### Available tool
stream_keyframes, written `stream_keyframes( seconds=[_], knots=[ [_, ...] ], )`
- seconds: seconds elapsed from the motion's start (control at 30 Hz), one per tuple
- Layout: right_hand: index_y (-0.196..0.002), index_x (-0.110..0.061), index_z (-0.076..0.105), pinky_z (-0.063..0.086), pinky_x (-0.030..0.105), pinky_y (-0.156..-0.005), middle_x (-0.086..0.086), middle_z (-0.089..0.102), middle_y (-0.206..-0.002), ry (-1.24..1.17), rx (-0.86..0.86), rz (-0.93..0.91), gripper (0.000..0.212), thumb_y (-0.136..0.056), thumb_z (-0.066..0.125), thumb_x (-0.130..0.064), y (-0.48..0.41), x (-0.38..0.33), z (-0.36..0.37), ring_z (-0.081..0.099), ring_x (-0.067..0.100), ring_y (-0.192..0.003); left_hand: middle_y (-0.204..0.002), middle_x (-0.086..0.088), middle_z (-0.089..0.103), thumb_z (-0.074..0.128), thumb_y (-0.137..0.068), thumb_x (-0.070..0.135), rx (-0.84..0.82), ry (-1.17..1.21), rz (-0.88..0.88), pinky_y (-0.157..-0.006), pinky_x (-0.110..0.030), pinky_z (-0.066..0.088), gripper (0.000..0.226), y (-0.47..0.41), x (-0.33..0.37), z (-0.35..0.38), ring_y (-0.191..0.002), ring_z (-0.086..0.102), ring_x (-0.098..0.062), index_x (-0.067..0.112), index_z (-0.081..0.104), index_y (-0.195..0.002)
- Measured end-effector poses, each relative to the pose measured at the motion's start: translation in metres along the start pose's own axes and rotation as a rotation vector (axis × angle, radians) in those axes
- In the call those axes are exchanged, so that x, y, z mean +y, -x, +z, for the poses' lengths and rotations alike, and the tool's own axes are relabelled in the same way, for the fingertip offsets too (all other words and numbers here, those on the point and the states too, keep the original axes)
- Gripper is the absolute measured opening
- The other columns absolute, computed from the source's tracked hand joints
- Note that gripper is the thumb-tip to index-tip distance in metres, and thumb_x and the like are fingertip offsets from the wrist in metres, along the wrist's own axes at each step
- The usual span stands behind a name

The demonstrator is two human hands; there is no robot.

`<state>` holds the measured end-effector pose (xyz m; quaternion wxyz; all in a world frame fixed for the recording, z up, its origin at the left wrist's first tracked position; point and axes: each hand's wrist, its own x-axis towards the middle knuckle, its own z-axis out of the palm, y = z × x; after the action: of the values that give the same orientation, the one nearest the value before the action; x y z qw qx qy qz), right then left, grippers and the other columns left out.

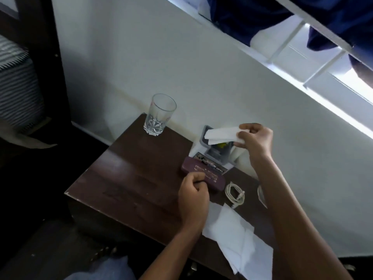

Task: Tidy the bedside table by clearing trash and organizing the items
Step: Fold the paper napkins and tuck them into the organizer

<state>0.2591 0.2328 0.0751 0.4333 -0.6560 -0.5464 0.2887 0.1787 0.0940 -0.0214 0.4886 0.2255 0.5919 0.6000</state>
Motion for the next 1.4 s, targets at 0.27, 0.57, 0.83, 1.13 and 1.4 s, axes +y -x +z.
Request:
stream_keyframes(
  seconds=[0.27, 0.57, 0.83, 1.13, 1.4],
  knots=[
    [-0.096, -0.004, 0.065, 0.053, 0.019, -0.042, 0.008, 0.055, -0.1, 0.296, 0.009, -0.002, 0.028, -0.076, 0.053, 0.009, -0.021, 0.007, 0.028, 0.061, 0.026, -0.076, -0.093, 0.011, 0.066, 0.048, -0.089, 0.008, -0.01, 0.019, -0.067, -0.076, -0.016, 0.046, 0.021, -0.001, 0.002, -0.001, -0.088, 0.06, -0.001, 0.021, 0.064, -0.091],
    [-0.095, -0.013, 0.065, 0.058, 0.044, -0.075, 0.01, 0.064, -0.101, 0.502, 0.042, -0.05, 0.034, -0.069, 0.051, 0.004, -0.037, -0.004, 0.028, 0.066, 0.035, -0.084, -0.09, 0.007, 0.067, 0.052, -0.091, 0.017, -0.036, 0.038, -0.123, -0.084, -0.029, 0.051, 0.013, -0.001, -0.002, 0.003, -0.089, 0.063, -0.009, 0.018, 0.065, -0.092],
    [-0.109, -0.009, 0.063, 0.047, 0.014, -0.039, 0.01, 0.059, -0.1, 0.42, -0.275, -0.064, 0.028, -0.082, 0.062, 0.0, -0.019, 0.0, 0.054, 0.055, 0.016, -0.055, -0.093, 0.005, 0.067, 0.051, -0.091, 0.019, -0.077, 0.02, -0.168, -0.086, -0.032, 0.051, 0.014, 0.0, -0.002, 0.004, -0.091, 0.063, -0.011, 0.017, 0.065, -0.094],
    [-0.132, -0.022, 0.048, 0.054, 0.028, -0.063, 0.002, 0.06, -0.108, 0.07, -0.222, 0.051, 0.042, -0.091, 0.058, -0.021, 0.029, -0.003, 0.004, 0.064, 0.02, -0.082, -0.091, 0.0, 0.068, 0.052, -0.09, 0.023, -0.185, -0.048, -0.163, -0.084, -0.036, 0.05, 0.015, -0.002, -0.006, 0.001, -0.086, 0.062, -0.019, 0.015, 0.064, -0.089],
    [-0.09, -0.007, 0.069, 0.05, 0.028, -0.061, 0.011, 0.069, -0.083, 0.159, -0.243, 0.355, 0.01, -0.087, 0.059, -0.005, 0.132, 0.087, -0.096, 0.064, 0.019, -0.073, -0.122, 0.002, 0.061, 0.045, -0.091, 0.016, -0.495, -0.786, 0.258, -0.093, -0.033, 0.045, 0.031, 0.013, -0.026, 0.011, -0.113, 0.056, -0.019, 0.021, 0.062, -0.117]
  ],
)
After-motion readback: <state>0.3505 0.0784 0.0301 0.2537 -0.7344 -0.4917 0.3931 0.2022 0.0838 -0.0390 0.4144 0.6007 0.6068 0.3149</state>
